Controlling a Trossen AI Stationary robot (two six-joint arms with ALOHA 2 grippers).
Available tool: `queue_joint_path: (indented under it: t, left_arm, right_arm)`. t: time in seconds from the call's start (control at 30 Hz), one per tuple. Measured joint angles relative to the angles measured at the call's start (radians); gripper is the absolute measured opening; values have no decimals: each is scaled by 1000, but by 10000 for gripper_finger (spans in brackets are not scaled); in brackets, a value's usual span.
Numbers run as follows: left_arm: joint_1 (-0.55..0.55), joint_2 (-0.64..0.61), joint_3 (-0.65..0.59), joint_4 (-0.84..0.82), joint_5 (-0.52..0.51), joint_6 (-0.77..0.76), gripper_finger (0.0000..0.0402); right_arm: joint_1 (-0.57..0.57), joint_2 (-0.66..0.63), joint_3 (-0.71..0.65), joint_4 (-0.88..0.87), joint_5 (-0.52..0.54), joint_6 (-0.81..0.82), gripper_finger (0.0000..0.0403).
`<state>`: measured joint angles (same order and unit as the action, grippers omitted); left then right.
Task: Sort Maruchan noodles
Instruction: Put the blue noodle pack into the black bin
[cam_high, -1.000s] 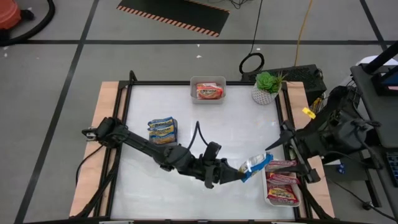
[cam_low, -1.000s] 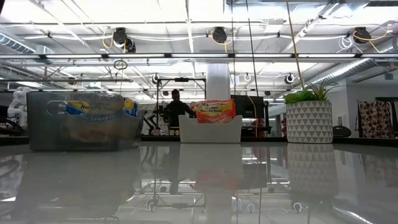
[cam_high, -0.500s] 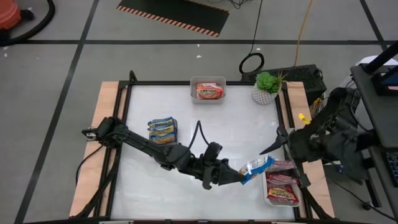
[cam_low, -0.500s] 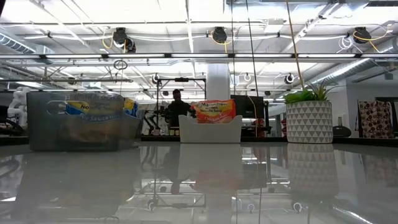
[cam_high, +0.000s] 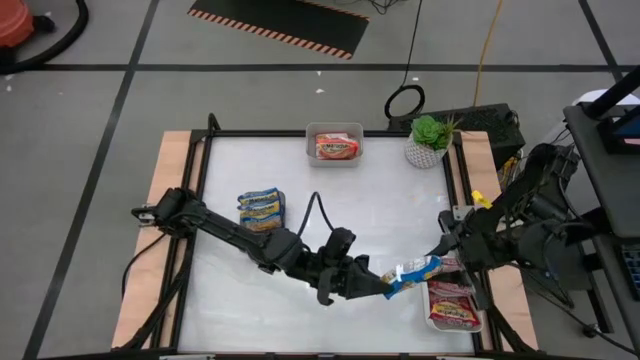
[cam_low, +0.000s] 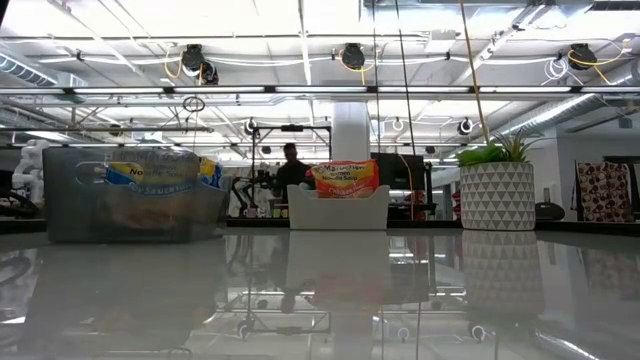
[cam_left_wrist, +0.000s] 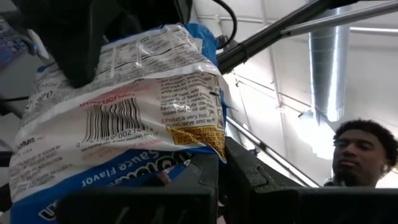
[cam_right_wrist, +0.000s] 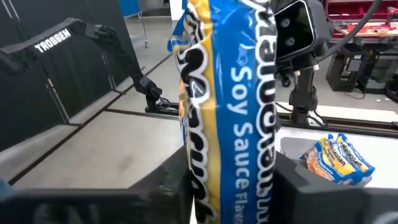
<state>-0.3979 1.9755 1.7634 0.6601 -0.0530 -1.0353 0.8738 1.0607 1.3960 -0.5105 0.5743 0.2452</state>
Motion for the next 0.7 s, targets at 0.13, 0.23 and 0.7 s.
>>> queue_joint_path:
  t: [0.13,0.23,0.7]
  left_arm:
    - [-4,0,0,1,8,4,20]
    - [0,0,0,0,9,21,45]
    - [90,-213,1,-452,8,133,260]
  right_arm:
    - [0,-1,0,21,-3,2,102]
    - [0,-2,0,21,-3,18,102]
    - [0,-22,0,-10,-82,203,115]
